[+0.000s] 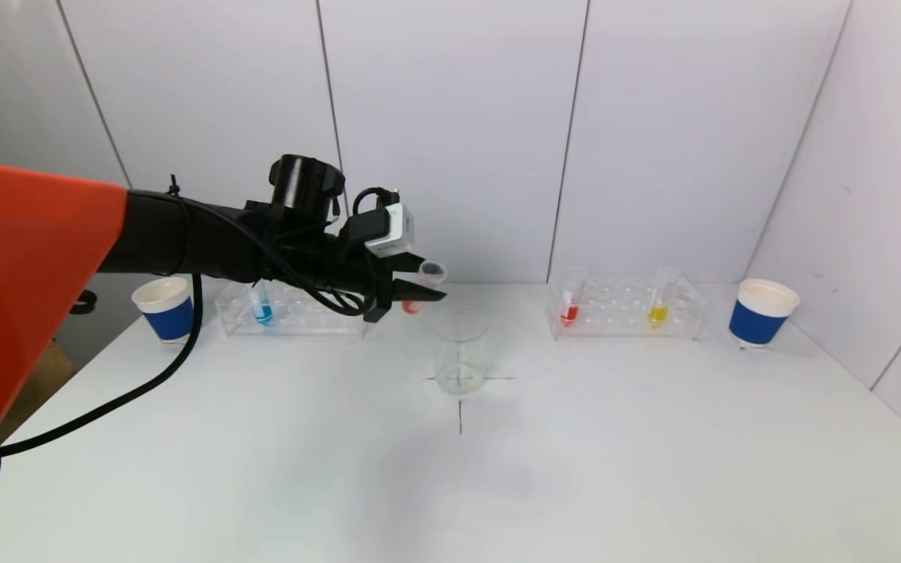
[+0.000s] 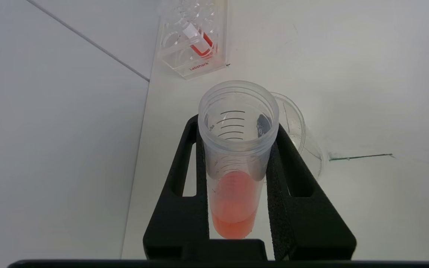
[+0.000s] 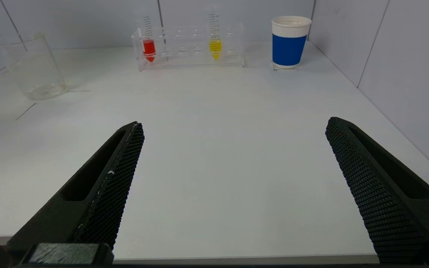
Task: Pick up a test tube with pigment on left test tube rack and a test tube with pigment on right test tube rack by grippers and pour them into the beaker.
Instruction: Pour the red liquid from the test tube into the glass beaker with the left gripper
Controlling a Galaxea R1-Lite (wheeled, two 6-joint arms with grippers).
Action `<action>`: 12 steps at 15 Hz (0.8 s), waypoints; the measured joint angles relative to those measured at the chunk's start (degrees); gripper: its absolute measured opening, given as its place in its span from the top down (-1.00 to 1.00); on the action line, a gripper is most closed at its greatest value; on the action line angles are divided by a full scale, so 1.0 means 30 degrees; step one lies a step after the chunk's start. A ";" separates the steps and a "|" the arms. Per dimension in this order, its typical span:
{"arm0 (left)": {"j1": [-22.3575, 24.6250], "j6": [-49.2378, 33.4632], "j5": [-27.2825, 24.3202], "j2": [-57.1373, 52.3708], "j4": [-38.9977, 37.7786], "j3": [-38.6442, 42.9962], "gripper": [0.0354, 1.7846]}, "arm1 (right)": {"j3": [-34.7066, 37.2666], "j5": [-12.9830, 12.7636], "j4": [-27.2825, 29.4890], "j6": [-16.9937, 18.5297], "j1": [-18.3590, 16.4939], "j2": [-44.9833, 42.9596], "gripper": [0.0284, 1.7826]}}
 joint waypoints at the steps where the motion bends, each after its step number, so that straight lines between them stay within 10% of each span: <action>1: 0.0167 0.0020 -0.0057 0.0260 0.0033 -0.0240 0.52 | 0.0000 0.0008 0.0000 -0.0008 0.0000 0.0000 -0.99; 12: 0.1341 0.0524 0.0614 0.1536 -0.0874 -0.0634 0.52 | 0.0000 0.0008 0.0000 0.0000 0.0000 0.0000 -0.99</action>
